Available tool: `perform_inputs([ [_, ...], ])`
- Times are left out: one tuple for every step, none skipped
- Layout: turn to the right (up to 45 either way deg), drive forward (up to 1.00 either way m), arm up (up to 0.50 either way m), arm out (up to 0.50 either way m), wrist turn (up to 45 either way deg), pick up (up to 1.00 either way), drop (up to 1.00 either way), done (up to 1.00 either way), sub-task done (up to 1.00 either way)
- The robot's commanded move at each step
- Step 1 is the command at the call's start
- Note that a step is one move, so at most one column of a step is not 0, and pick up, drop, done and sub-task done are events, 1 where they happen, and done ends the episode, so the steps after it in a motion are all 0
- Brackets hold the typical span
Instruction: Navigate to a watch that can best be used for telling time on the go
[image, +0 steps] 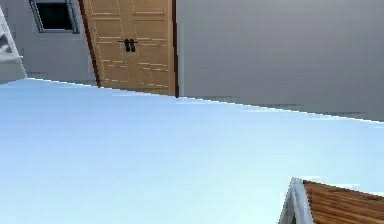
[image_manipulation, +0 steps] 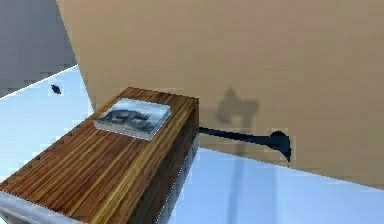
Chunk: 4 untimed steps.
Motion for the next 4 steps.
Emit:
perform_inputs([
  [0.0, 0.4, 0.0, 0.0, 0.0, 0.0, 0.0, 0.0, 0.0],
  [15.0, 0.0, 0.0, 0.0, 0.0, 0.0, 0.0, 0.0, 0.0],
  [0.0, 0.9, 0.0, 0.0, 0.0, 0.0, 0.0, 0.0, 0.0],
  [45.0, 0.0, 0.0, 0.0, 0.0, 0.0, 0.0, 0.0, 0.0],
])
